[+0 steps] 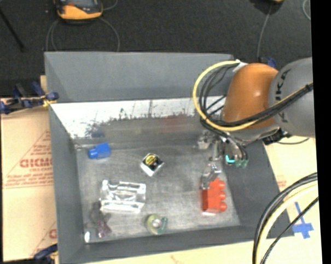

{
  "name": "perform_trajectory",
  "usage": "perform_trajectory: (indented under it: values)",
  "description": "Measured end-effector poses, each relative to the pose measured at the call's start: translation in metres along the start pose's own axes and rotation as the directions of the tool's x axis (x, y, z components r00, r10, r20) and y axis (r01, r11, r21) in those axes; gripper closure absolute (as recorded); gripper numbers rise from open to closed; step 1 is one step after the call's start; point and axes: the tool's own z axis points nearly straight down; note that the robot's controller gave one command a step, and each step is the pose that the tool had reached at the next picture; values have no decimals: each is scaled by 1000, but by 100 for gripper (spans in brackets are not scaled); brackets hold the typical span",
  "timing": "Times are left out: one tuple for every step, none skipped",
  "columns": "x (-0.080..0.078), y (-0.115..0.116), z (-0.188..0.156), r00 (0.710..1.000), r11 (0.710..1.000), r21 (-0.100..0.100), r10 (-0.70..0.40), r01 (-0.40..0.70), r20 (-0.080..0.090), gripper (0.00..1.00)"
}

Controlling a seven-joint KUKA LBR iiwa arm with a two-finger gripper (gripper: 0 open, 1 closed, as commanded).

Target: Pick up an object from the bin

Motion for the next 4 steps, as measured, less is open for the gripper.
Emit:
perform_trajectory:
  values:
    - [102, -18, 19, 954, 954, 0, -299, 299, 1, 0]
    - [24, -68, 54, 691, 691, 2, -723, 723, 9, 0]
    - [25, -69, 54, 691, 691, 3, -723, 723, 9, 100]
    - [49, -85, -91, 547, 547, 13, -837, 837, 7, 100]
